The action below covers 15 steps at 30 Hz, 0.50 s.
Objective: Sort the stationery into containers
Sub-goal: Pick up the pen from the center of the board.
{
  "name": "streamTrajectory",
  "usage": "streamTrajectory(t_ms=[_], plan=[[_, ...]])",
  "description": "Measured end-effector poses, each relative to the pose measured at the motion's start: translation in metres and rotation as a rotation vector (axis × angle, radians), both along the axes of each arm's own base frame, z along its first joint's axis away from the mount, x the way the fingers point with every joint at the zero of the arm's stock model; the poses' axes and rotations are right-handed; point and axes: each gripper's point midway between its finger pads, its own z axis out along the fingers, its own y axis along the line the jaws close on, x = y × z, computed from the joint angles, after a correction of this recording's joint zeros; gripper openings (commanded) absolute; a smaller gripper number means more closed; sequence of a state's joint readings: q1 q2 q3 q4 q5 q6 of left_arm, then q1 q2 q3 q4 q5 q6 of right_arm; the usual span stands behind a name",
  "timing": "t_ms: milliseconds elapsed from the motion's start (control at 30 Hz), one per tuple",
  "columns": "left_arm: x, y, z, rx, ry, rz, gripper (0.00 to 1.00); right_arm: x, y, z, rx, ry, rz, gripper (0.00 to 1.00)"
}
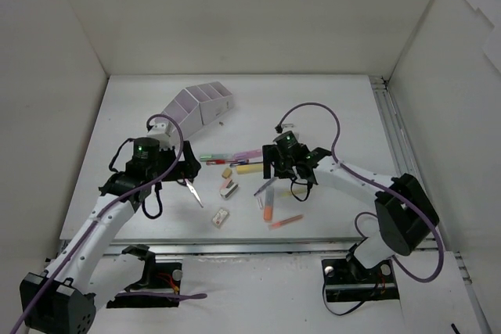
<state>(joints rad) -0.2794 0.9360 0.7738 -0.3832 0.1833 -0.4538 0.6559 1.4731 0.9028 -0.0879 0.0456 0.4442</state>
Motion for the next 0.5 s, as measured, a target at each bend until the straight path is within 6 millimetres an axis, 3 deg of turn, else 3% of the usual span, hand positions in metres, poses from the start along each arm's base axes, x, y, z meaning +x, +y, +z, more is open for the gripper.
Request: streamTrajectory(t_ms=[167,333,500], plan=[[-0.003,-0.009,-0.004,0.028,0.001,-0.043,0.99,-0.004,0.009,-0.029,-0.001,0.085,-0.116,0.55],[-0.005,-0.015,-0.004,0.044,-0.006,-0.065,0.99,-0.007,0.015,-0.038,0.011,0.104,-0.210,0.43],[-0.008,-0.021,-0.003,0.052,-0.017,-0.080,0.99,-0.005,0.015,-0.051,0.007,0.123,-0.299,0.40]])
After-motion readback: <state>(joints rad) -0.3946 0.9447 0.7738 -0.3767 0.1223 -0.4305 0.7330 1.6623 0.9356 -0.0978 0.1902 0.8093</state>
